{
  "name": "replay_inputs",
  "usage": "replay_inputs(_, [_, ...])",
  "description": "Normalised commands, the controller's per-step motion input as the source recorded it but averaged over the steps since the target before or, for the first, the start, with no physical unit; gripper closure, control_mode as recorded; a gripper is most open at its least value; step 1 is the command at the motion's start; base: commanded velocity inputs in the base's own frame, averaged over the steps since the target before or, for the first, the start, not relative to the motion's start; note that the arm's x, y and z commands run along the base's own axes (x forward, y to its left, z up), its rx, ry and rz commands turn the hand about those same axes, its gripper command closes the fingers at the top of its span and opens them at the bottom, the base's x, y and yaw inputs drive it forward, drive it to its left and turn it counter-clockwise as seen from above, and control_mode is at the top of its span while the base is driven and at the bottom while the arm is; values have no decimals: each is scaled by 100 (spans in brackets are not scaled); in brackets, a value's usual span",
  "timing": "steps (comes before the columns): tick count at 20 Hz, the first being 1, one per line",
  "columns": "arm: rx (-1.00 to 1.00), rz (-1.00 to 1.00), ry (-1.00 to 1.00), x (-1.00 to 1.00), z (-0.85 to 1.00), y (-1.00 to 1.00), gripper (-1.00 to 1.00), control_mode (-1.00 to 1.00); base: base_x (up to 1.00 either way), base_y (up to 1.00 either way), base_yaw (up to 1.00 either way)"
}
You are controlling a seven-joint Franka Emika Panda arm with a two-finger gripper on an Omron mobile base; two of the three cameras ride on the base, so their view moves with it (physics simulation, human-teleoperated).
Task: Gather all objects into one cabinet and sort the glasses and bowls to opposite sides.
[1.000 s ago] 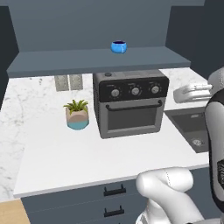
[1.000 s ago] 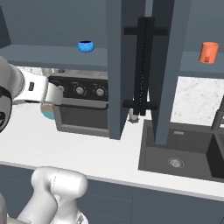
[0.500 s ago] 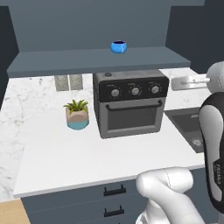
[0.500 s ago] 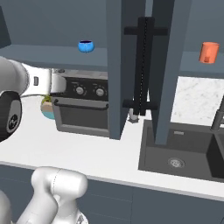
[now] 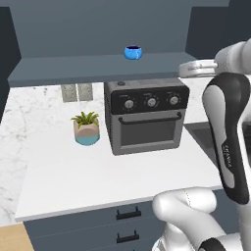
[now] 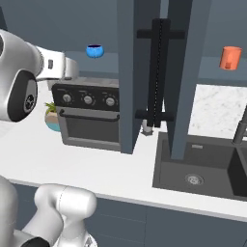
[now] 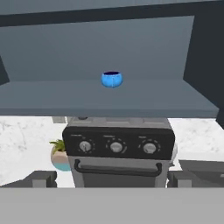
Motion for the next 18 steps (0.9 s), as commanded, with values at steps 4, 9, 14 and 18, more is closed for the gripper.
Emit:
replay_inputs(4, [0, 0, 3, 45, 0, 1, -100, -100, 0, 0, 0])
replay_inputs(9, [0, 1, 0, 50, -11, 3, -100, -100, 0, 0, 0])
replay_inputs(14, [0, 1, 0, 41, -7, 1, -100, -100, 0, 0, 0])
replay_inputs(18, [0, 0, 0, 40, 0, 0, -100, -100, 0, 0, 0])
